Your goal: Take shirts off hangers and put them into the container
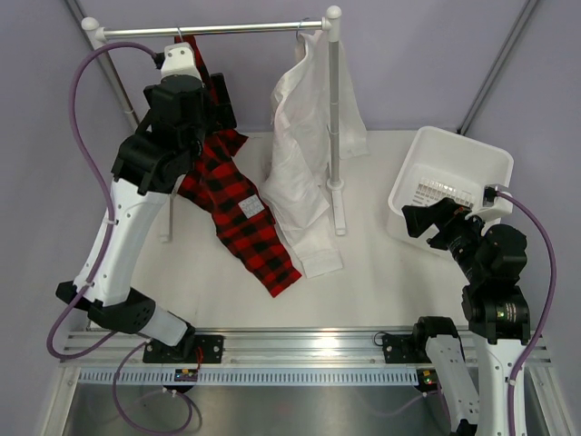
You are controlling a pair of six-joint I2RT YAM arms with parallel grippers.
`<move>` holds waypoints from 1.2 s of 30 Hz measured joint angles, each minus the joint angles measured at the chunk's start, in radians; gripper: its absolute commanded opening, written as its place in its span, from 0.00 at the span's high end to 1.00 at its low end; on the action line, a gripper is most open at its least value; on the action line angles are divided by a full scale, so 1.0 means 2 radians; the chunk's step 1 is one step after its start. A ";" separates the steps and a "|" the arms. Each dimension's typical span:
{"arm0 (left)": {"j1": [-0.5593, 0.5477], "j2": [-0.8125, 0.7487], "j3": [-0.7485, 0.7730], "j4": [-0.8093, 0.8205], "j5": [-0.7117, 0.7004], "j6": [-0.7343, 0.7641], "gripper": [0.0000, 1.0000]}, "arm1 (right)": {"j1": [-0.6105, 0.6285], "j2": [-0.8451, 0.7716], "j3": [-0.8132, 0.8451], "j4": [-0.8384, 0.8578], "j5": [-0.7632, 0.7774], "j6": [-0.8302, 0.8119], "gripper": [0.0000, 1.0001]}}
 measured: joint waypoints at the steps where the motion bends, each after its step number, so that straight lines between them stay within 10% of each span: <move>1: -0.001 0.002 -0.004 0.004 -0.012 0.000 0.05 | 0.000 0.000 0.000 0.000 0.000 0.000 0.00; 36: -0.002 -0.026 -0.076 0.049 -0.093 -0.012 0.36 | 0.000 0.010 -0.008 0.004 -0.003 -0.002 0.00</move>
